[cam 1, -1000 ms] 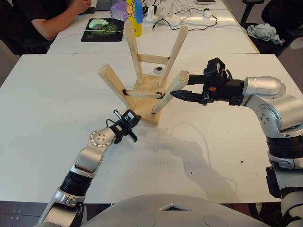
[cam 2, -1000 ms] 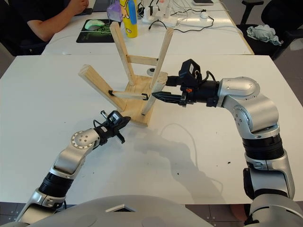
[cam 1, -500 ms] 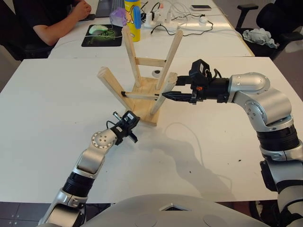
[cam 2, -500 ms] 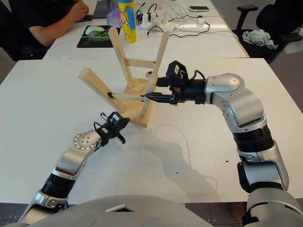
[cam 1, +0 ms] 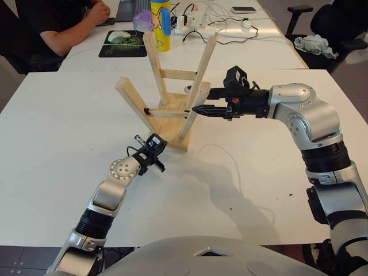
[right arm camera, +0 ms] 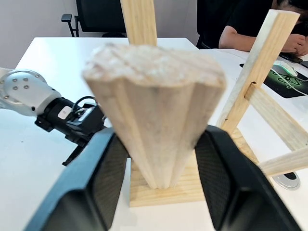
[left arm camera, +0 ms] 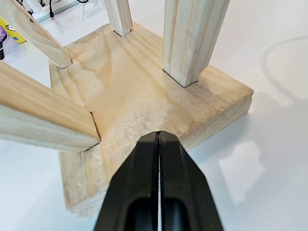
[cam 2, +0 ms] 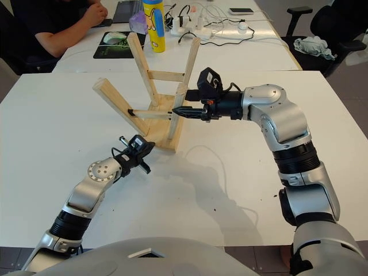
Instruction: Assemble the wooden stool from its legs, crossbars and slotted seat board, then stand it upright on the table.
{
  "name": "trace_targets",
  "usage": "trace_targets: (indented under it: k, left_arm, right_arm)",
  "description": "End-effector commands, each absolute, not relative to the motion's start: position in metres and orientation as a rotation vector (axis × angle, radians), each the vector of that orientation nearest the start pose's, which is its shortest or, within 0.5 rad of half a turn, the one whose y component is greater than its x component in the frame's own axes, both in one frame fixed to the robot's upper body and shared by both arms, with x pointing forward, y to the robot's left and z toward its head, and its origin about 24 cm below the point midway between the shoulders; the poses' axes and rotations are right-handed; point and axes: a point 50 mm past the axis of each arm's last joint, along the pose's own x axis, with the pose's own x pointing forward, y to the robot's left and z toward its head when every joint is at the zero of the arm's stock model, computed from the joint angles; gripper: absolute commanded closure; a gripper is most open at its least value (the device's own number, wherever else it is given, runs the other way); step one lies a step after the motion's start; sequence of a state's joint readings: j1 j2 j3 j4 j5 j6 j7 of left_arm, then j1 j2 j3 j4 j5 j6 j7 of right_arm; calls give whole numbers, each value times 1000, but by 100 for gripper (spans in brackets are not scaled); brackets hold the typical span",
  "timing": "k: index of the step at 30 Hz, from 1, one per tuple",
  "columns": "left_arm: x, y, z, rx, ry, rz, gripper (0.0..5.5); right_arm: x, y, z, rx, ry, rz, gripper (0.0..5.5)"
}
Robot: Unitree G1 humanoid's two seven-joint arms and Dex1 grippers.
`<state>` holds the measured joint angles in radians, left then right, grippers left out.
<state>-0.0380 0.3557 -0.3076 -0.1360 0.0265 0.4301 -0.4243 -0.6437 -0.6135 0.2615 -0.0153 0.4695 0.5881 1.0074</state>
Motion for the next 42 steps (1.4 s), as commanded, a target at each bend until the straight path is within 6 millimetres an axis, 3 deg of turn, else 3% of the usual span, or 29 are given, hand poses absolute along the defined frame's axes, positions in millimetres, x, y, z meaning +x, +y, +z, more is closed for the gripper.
trace_targets:
  k: [1,13,19,32,42]
  left_arm:
    - [218,130,-6,330,574,-706,550]
    - [224,130,-3,273,550,-686,550]
    - [243,123,25,52,315,-649,550]
    - [255,127,3,149,355,-544,550]
    - [245,143,-27,237,527,-461,550]
  right_arm:
    - [296,-137,109,-219,484,1218,343]
    - [295,-136,103,-221,473,1225,343]
    - [295,-136,101,-216,481,1231,343]
    - [297,-135,100,-222,488,1240,343]
    - [304,-135,105,-196,440,1232,343]
